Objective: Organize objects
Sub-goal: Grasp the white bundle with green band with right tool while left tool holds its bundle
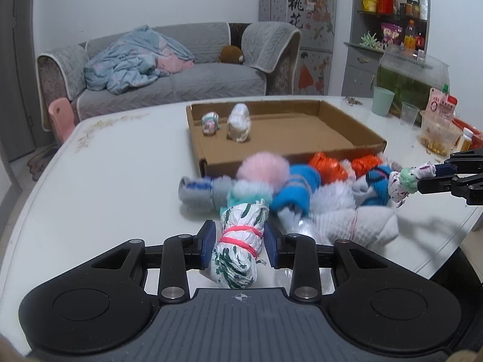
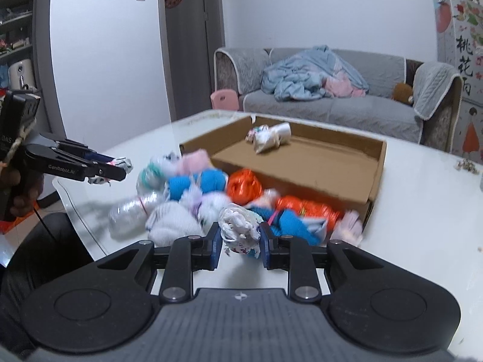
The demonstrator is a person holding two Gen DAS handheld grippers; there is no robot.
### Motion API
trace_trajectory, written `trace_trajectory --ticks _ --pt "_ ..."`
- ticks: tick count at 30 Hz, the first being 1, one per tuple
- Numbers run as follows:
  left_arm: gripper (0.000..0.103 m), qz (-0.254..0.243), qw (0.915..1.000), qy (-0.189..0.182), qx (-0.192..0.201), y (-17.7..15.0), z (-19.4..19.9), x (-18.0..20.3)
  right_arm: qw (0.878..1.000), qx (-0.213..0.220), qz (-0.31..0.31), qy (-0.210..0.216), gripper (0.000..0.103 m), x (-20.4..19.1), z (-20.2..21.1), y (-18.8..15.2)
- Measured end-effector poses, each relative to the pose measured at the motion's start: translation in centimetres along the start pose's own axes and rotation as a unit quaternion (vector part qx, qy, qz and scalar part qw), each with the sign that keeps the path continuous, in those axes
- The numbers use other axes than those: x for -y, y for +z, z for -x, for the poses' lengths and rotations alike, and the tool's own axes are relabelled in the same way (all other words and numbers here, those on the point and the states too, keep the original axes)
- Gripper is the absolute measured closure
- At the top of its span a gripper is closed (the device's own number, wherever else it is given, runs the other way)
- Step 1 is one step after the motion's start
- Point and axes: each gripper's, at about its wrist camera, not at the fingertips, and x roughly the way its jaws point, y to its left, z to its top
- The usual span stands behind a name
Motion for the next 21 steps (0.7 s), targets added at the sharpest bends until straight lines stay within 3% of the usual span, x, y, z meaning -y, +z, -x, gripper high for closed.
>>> trace_trajectory --ticks 9,15,21 --pt "0.062 -0.011 0.9999 0.004 0.006 1.7 0.1 0.1 1.000 0.026 0.002 -0.003 0.082 0.6 0.4 1.4" --pt "0.062 -0.017 0.9993 0.001 0.034 7.0 -0.9 -0.5 0.998 0.064 0.026 -0.003 0.082 1.8 0.1 6.1" --pt "0.062 0.003 0.9995 -0.005 0.029 12.7 -4.3 -1.7 0.996 0.079 0.047 -0.006 0.082 3.9 -2.6 10.7"
